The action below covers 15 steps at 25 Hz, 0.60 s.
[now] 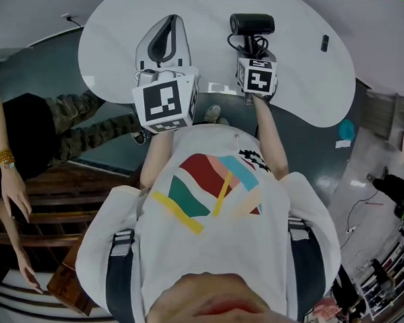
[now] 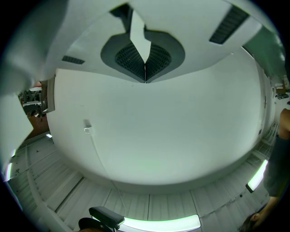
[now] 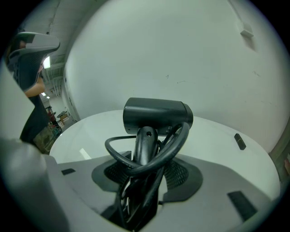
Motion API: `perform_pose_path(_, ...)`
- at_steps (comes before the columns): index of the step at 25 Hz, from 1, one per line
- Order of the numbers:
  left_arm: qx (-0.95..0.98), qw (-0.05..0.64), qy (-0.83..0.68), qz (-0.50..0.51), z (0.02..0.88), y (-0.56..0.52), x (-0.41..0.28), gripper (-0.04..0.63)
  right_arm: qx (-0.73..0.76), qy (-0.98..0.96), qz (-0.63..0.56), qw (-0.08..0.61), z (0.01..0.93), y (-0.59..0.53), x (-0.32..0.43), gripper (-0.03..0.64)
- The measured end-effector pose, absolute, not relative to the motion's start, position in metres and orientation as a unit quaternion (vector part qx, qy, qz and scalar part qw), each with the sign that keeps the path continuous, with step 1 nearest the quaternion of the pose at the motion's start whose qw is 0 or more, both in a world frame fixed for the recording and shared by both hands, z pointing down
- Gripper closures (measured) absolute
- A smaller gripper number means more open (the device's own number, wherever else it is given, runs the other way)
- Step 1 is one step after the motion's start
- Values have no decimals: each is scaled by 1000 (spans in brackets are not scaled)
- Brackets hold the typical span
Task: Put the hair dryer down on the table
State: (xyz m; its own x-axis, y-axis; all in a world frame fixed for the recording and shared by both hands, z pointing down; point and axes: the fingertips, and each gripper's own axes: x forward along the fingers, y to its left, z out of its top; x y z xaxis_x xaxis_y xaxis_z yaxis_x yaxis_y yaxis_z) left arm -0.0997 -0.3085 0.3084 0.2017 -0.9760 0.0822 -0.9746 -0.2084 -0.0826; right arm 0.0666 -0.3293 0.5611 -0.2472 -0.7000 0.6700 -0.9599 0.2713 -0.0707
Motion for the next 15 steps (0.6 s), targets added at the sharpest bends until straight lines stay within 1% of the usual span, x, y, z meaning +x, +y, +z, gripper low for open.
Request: perform_pose_path(15, -773, 3, 632, -64, 310, -312, -104, 580, 540, -730, 272, 319, 603, -326, 65, 397)
